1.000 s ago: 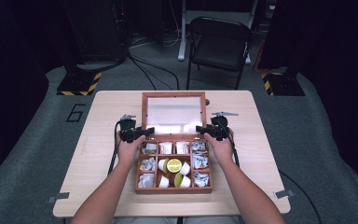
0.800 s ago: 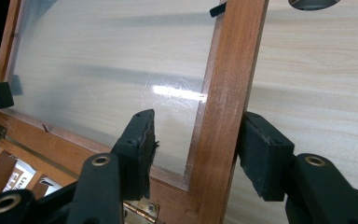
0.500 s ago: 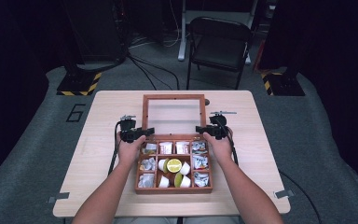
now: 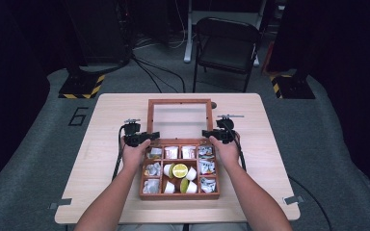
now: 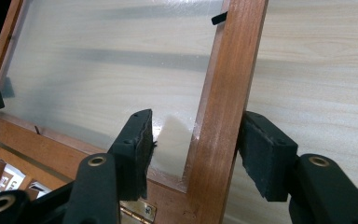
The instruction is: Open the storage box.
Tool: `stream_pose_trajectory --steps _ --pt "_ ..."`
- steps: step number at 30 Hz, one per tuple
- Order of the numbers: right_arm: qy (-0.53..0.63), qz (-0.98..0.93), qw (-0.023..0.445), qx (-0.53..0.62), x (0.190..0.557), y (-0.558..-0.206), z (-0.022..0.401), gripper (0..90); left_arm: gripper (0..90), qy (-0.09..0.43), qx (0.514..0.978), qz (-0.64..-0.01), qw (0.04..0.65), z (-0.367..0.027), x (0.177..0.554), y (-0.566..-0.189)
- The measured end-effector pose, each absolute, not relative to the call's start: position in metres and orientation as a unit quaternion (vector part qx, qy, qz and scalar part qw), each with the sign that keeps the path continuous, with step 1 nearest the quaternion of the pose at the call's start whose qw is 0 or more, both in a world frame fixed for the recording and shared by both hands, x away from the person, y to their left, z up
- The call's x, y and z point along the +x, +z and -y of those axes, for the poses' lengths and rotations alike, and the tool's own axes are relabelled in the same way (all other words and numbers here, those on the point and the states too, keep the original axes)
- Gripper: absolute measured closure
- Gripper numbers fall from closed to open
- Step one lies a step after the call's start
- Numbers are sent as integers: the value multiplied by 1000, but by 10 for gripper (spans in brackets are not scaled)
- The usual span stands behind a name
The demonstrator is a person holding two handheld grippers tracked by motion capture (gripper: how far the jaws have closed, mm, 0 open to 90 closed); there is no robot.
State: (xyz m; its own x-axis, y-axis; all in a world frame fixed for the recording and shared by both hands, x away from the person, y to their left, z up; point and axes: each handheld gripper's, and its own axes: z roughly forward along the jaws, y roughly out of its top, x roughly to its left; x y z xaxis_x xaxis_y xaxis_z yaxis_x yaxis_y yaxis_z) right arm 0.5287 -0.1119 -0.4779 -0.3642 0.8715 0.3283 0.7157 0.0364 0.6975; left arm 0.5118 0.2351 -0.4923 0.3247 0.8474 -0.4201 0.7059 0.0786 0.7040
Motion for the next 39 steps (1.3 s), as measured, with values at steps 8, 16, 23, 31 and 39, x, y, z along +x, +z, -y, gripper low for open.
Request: stream_pose_trajectory --steps 8,16,23,31,39 --pt "405 -718 110 556 528 -476 108 432 383 83 676 -580 447 -230 512 -491" --pt "395 -721 123 556 528 -476 103 397 330 89 686 -580 431 -226 515 -489" --pt "392 -721 120 559 529 -477 101 382 314 87 686 -584 424 -224 516 -489" --pt "390 -724 117 557 530 -477 102 370 297 86 688 -587 418 -222 519 -489" --pt "392 -720 103 563 532 -480 103 370 286 81 685 -591 418 -222 520 -491"
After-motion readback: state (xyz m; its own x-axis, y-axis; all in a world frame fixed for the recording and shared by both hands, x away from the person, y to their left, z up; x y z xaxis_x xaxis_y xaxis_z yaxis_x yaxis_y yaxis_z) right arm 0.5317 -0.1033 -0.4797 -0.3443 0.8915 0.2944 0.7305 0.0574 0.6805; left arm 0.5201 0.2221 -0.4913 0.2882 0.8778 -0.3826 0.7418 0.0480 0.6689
